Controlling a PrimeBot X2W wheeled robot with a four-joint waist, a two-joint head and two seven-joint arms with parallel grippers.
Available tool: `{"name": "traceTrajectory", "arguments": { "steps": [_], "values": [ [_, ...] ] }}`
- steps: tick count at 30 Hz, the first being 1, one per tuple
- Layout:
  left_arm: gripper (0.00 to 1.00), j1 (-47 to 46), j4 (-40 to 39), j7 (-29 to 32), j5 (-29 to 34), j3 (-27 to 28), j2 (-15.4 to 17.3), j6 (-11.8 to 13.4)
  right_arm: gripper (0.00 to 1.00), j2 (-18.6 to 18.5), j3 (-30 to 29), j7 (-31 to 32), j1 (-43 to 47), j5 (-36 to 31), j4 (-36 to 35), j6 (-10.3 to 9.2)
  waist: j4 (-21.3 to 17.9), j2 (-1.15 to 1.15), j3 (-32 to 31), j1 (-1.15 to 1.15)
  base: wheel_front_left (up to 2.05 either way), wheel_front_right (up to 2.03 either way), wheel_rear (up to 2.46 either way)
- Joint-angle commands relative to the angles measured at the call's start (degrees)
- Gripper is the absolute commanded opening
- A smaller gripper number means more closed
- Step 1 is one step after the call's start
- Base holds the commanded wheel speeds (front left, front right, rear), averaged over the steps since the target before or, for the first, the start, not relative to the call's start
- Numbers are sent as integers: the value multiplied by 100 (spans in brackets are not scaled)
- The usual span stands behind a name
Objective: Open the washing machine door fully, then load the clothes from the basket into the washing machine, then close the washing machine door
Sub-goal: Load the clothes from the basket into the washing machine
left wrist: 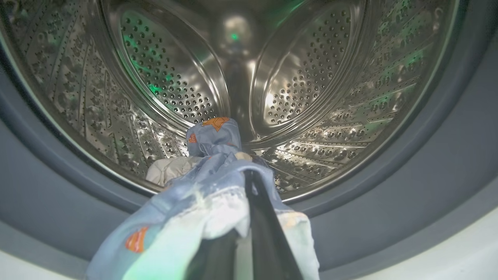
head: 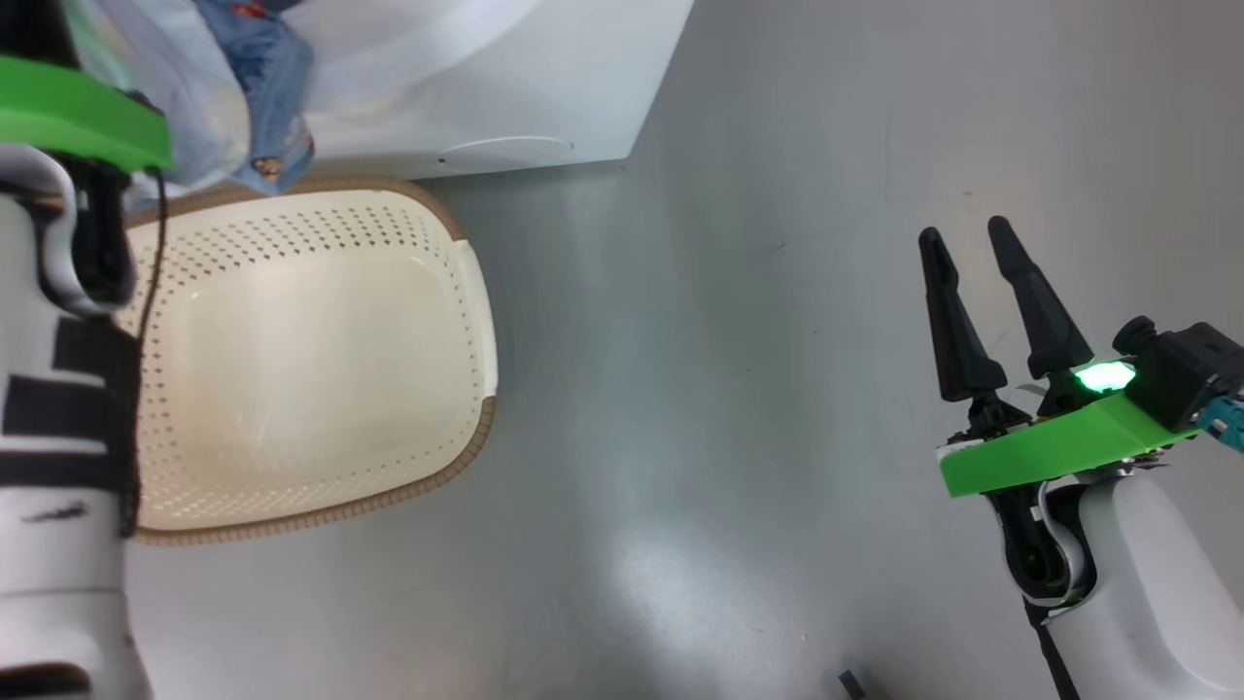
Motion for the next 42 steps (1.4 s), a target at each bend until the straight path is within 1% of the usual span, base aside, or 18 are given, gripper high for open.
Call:
{"name": "traceTrajectory", "arguments": {
  "steps": [1,9,13,16,19,25,28,31,34,35,36,37,38,39,42],
  "values": [
    [0,-174,23,-35,89,28,307,-9,100,39,126,-28,219,57,-112,57,-43,0,-7,0,0,0,0],
    [0,-1118,1401,-35,85,-292,567,-9,100,134,198,-28,215,80,-77,57,-201,0,-9,0,0,0,0],
    [0,-1554,1668,-35,199,-323,677,-8,100,171,249,-28,207,88,-75,57,-275,0,7,0,0,0,0],
    [0,-1794,1473,-35,340,-264,709,47,100,184,257,-28,204,97,-77,57,-308,0,36,0,0,0,0],
    [0,-1924,1040,-35,487,-131,709,107,100,192,260,-28,183,105,-84,57,-332,0,75,0,0,0,0],
    [0,-1854,20,-35,837,187,626,120,100,204,256,-28,129,118,-104,57,-361,0,158,0,0,0,0],
    [0,-1776,-190,-35,892,322,560,110,100,204,253,-28,112,122,-111,57,-363,0,188,0,0,0,0],
    [0,-1595,-103,-35,995,327,497,63,100,212,247,-28,109,120,-105,57,-360,0,203,0,0,0,0],
    [0,-1502,247,-35,1034,279,475,29,100,222,257,-28,120,118,-91,57,-356,0,200,0,0,0,0],
    [2,-1485,361,-35,1031,280,472,22,100,225,263,-28,118,119,-89,57,-356,0,202,0,0,0,0],
    [9,-1471,509,-35,1022,275,466,17,100,226,269,-28,116,121,-86,57,-354,0,200,0,0,0,0],
    [33,-1481,639,-35,1051,239,483,12,100,226,274,-28,114,122,-85,57,-352,0,201,0,0,0,0],
    [48,-1496,793,-35,1053,225,490,9,100,225,278,-28,112,121,-84,57,-350,0,198,0,0,0,0],
    [100,-1516,974,-35,1034,215,484,6,100,222,276,-28,113,121,-83,57,-346,0,192,0,0,0,0],
    [100,-1616,1209,-35,1034,157,493,-1,100,207,262,-28,113,118,-85,57,-329,0,194,0,0,0,0]
  ]
}}
